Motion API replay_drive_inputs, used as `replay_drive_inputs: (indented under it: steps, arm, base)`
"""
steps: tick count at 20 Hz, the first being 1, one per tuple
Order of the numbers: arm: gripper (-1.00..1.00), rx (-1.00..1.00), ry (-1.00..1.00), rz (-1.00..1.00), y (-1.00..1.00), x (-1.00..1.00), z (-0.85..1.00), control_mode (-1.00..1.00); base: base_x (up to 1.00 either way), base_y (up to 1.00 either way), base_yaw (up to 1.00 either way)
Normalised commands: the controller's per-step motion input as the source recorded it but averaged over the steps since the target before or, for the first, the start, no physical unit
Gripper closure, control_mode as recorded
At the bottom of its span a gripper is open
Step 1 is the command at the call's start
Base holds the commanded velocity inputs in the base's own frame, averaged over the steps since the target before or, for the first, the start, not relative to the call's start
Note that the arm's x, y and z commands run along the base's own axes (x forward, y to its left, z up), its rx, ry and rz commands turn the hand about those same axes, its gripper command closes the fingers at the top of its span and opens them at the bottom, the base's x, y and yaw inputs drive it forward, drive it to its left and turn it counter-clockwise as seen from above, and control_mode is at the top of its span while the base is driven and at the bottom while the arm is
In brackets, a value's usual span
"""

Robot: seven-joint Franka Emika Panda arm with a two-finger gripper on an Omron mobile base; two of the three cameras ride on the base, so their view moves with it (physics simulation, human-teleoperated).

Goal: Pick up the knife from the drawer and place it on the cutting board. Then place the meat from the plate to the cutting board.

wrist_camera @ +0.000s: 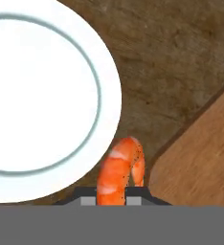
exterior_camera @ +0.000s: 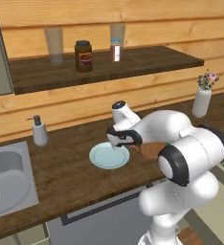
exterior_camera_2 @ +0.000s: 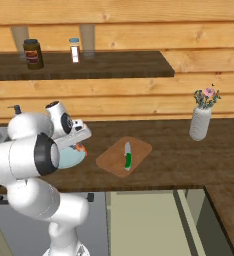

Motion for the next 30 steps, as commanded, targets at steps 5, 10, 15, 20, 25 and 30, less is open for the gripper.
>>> replay_drive_inputs:
  steps: [5, 10, 15, 20, 25, 30]
  arm:
    - [1.0, 0.0, 0.12, -0.11, -0.72, 0.33, 0.0, -1.0]
    - [1.0, 0.0, 0.16, -0.11, -0.81, 0.28, -0.06, -1.0]
    - [1.0, 0.0, 0.15, -0.1, -0.73, 0.22, -0.09, -1.0]
    - [1.0, 0.0, 0.17, -0.08, -0.58, 0.16, -0.19, -1.0]
    - [1.0, 0.0, 0.09, -0.03, -0.11, 0.06, -0.36, -1.0]
    - [1.0, 0.0, 0.03, 0.0, 0.0, 0.15, -0.28, -1.0]
  base:
    - [0.0, 0.0, 0.0]
    - [0.0, 0.0, 0.0]
    - [0.0, 0.0, 0.0]
    - [0.0, 0.0, 0.0]
    - [0.0, 0.0, 0.0]
    - [0.0, 0.0, 0.0]
